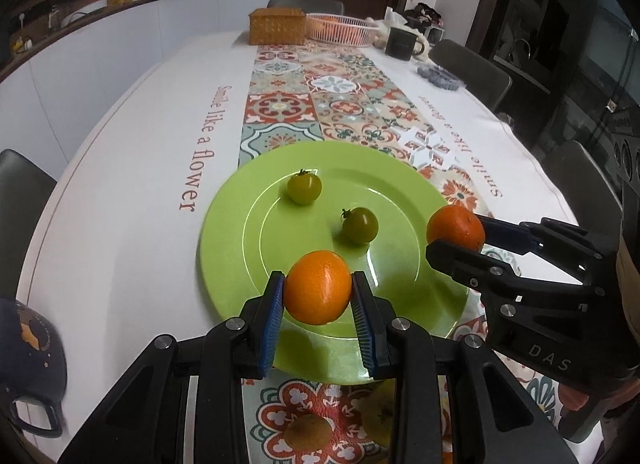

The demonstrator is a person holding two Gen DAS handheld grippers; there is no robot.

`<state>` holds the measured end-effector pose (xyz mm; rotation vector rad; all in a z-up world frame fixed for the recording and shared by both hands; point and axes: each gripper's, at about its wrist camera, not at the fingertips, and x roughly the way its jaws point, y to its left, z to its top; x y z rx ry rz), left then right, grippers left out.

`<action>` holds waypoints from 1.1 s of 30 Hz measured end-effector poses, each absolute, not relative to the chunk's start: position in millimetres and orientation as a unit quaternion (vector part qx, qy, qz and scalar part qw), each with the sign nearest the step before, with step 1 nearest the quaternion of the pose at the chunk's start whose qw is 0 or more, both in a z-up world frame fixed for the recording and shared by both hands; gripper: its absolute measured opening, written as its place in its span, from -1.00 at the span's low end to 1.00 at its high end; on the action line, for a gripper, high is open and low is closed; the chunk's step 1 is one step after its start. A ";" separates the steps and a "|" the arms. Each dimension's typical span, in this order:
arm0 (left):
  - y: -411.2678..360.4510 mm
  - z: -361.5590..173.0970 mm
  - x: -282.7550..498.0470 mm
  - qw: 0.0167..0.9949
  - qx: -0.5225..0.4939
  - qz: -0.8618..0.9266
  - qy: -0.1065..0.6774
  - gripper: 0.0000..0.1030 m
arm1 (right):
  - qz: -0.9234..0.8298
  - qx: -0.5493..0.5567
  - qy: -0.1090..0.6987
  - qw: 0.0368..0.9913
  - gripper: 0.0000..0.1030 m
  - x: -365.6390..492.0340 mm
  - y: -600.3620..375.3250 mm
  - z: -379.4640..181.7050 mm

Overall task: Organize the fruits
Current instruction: 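Carry both citrus fruits onto the green plate and open both grippers, then withdraw both grippers from the plate toward the remaining fruit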

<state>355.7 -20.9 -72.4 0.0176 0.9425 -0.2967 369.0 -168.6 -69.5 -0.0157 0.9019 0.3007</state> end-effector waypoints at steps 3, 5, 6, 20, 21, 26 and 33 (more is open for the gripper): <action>-20.9 -75.3 357.0 0.878 0.010 -0.144 0.457 -0.35 | 0.142 -0.008 0.437 0.888 -0.15 369.9 -168.3 -73.1; -21.5 -76.4 358.5 0.875 0.010 -0.146 0.462 -0.31 | 0.135 -0.007 0.434 0.891 -0.14 369.4 -169.2 -73.2; -21.3 -75.8 358.2 0.875 0.009 -0.147 0.461 -0.17 | 0.131 -0.008 0.434 0.891 -0.12 369.4 -169.8 -73.0; -10.7 -25.2 288.7 0.922 0.028 -0.087 0.376 0.23 | 0.107 -0.021 0.357 0.928 0.17 299.2 -183.4 -26.1; -11.6 -21.4 282.8 0.924 0.030 -0.087 0.372 0.27 | 0.110 -0.021 0.352 0.929 0.18 292.7 -183.7 -22.7; -14.4 -6.1 251.3 0.930 0.036 -0.094 0.353 0.33 | 0.113 -0.021 0.323 0.939 0.28 256.2 -186.5 -5.6; -19.0 10.1 209.6 0.938 0.043 -0.103 0.328 0.41 | 0.115 -0.028 0.297 0.947 0.28 214.1 -189.1 11.0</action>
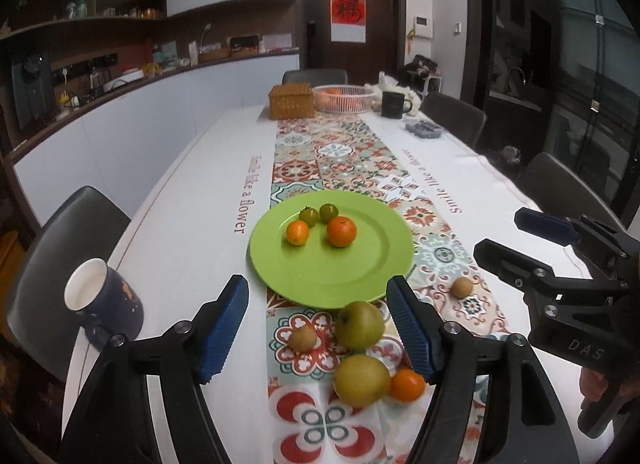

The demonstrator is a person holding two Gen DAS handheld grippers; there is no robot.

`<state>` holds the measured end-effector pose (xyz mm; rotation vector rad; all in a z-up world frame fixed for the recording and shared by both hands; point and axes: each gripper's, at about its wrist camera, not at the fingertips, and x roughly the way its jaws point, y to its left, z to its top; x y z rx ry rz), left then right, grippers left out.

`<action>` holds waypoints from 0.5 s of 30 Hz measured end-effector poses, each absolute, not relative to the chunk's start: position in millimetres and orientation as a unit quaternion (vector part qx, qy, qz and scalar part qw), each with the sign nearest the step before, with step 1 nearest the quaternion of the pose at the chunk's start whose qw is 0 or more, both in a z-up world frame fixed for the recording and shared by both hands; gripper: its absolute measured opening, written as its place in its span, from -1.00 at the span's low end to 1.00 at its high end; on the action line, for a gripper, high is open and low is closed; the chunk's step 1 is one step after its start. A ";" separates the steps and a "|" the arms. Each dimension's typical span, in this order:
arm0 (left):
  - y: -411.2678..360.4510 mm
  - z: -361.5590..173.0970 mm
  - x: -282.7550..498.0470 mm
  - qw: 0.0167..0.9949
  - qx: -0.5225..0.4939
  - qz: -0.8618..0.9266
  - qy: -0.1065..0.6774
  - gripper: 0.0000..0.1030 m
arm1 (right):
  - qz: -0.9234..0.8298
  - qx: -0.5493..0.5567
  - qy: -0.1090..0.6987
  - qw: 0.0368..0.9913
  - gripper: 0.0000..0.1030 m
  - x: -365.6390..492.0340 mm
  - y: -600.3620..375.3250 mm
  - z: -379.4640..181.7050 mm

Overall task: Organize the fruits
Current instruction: 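Withdraw both grippers from the plate toward the remaining fruit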

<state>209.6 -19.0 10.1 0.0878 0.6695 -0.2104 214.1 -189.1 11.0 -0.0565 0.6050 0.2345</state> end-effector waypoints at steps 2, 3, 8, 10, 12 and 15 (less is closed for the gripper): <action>-19.8 14.0 197.7 0.940 0.047 -0.105 0.321 0.42 | 0.116 -0.031 0.293 0.948 0.28 203.9 -188.7 13.9; -20.6 14.9 193.2 0.940 0.049 -0.105 0.319 0.43 | 0.117 -0.032 0.291 0.949 0.28 199.4 -188.8 15.0; -21.2 16.2 170.4 0.941 0.055 -0.108 0.315 0.43 | 0.121 -0.036 0.287 0.949 0.28 179.8 -188.0 16.9; -22.0 15.8 161.6 0.942 0.062 -0.108 0.313 0.44 | 0.123 -0.040 0.289 0.949 0.28 173.7 -188.0 15.9; -23.6 14.1 153.5 0.941 0.069 -0.109 0.312 0.45 | 0.125 -0.044 0.291 0.948 0.28 167.5 -187.4 13.9; -24.5 10.0 144.8 0.940 0.073 -0.111 0.315 0.46 | 0.126 -0.049 0.295 0.946 0.28 159.4 -186.5 9.7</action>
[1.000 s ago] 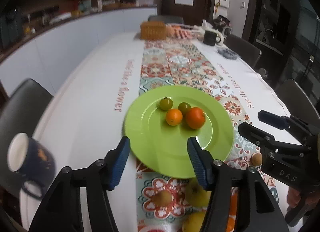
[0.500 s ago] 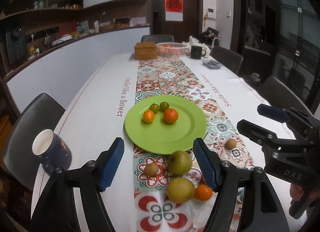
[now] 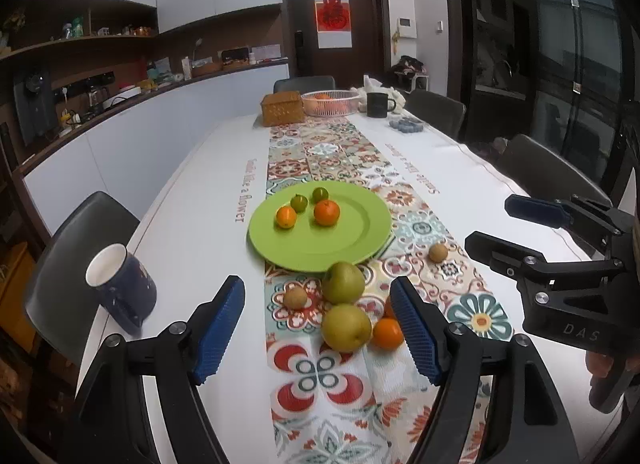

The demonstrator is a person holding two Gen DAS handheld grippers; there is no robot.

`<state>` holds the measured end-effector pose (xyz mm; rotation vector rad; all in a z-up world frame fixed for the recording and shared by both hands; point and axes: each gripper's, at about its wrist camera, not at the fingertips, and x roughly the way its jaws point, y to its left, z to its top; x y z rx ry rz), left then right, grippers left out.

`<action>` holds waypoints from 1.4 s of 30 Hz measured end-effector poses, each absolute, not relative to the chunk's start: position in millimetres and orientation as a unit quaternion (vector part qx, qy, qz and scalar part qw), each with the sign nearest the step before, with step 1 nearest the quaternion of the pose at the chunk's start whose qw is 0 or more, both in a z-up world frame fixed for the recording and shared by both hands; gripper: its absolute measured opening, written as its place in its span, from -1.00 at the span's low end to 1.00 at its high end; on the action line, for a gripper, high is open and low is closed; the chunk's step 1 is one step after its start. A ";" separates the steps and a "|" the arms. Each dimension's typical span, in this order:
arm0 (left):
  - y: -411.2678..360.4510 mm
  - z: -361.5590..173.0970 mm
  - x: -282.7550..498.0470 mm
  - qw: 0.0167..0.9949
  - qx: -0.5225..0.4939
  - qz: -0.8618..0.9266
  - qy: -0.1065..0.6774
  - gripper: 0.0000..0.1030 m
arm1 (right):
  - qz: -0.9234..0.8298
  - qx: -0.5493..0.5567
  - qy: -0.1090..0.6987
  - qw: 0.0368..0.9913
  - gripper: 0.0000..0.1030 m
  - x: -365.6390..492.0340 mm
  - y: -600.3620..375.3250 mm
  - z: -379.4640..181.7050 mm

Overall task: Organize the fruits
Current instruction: 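Withdraw both grippers from the plate toward the remaining fruit, then grasp the yellow pear with the left gripper while the right gripper grasps a mandarin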

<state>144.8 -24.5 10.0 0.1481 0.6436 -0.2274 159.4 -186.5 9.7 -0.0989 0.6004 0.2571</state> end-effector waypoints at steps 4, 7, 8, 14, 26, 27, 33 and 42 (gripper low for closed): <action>-25.3 1.2 136.6 0.936 0.077 -0.118 0.323 0.46 | 0.130 -0.060 0.303 0.942 0.28 152.8 -186.4 2.3; -26.5 -5.2 135.6 0.933 0.081 -0.120 0.329 0.46 | 0.132 -0.072 0.310 0.939 0.28 149.9 -185.1 -4.7; -26.8 -7.9 135.1 0.932 0.084 -0.121 0.331 0.46 | 0.134 -0.077 0.315 0.936 0.28 150.0 -184.7 -8.2; -30.2 -26.8 138.8 0.923 0.094 -0.128 0.349 0.46 | 0.145 -0.095 0.341 0.924 0.28 154.0 -181.3 -27.0; -29.0 -65.3 155.2 0.907 0.113 -0.141 0.381 0.46 | 0.164 -0.142 0.384 0.897 0.28 175.8 -169.8 -65.4; -28.8 -68.6 157.5 0.905 0.114 -0.143 0.384 0.46 | 0.165 -0.145 0.388 0.895 0.28 177.2 -169.0 -68.3; -30.4 -86.2 171.8 0.895 0.123 -0.152 0.402 0.46 | 0.173 -0.159 0.406 0.883 0.27 188.9 -165.5 -85.2; -32.8 -104.4 187.4 0.885 0.129 -0.161 0.417 0.46 | 0.184 -0.172 0.415 0.874 0.27 203.9 -162.8 -100.6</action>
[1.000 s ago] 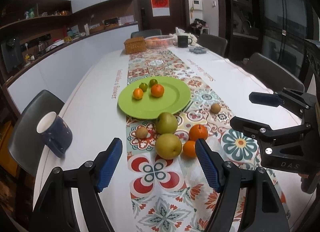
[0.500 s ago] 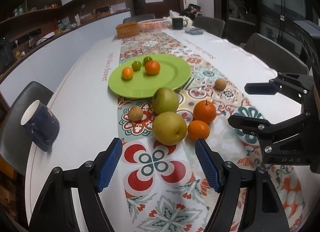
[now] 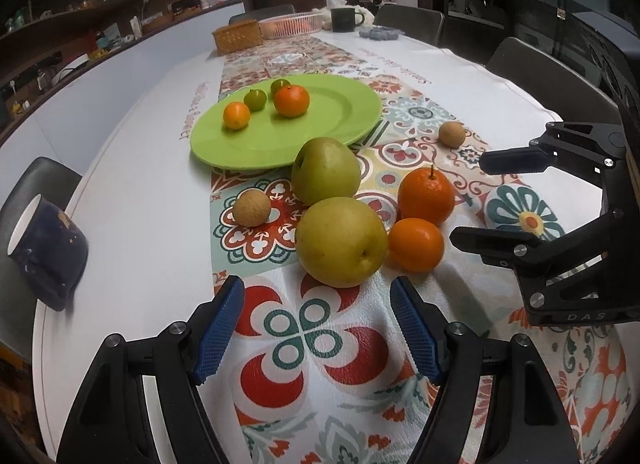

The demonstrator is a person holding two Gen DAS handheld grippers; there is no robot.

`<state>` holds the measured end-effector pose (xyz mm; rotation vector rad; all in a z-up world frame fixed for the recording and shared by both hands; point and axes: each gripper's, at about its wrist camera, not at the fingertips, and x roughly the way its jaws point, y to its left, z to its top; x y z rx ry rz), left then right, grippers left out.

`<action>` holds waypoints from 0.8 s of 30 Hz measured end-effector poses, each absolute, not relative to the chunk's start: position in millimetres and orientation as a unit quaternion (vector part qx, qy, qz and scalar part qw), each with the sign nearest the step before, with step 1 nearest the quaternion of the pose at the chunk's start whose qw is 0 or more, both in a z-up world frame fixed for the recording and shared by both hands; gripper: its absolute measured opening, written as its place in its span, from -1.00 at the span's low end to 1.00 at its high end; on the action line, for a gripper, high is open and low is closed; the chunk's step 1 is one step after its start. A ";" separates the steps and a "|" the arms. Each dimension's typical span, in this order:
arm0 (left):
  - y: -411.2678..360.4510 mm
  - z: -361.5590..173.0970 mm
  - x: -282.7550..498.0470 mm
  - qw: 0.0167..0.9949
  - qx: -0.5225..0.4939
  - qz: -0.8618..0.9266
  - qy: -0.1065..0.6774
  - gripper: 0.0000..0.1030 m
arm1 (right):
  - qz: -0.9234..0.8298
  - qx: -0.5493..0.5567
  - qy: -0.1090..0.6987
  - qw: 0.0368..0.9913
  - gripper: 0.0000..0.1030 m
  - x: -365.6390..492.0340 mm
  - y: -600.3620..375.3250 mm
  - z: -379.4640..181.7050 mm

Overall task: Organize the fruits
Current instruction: 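Grasp the yellow pear with the left gripper while the right gripper grasps a mandarin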

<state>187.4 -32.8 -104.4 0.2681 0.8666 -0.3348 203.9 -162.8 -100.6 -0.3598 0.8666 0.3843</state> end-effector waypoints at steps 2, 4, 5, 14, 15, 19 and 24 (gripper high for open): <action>-33.2 -106.2 190.2 0.884 0.127 -0.164 0.419 0.46 | 0.185 -0.176 0.417 0.872 0.27 207.6 -162.0 -103.8; -33.8 -106.8 192.3 0.884 0.127 -0.164 0.419 0.46 | 0.187 -0.175 0.419 0.871 0.27 211.4 -161.8 -105.7; -34.3 -106.8 193.9 0.884 0.126 -0.165 0.419 0.46 | 0.190 -0.175 0.419 0.871 0.27 213.1 -161.7 -106.2; -37.4 -104.0 208.0 0.885 0.122 -0.172 0.414 0.45 | 0.202 -0.165 0.414 0.872 0.26 226.7 -159.8 -107.2; -37.3 -103.7 208.9 0.886 0.121 -0.172 0.414 0.45 | 0.203 -0.162 0.414 0.872 0.25 227.9 -159.9 -107.3; -35.2 -102.6 215.8 0.887 0.105 -0.174 0.415 0.42 | 0.208 -0.150 0.418 0.872 0.08 233.4 -159.3 -109.0; -35.0 -102.1 222.3 0.885 0.077 -0.185 0.421 0.14 | 0.218 -0.127 0.426 0.869 -0.17 237.3 -161.1 -110.2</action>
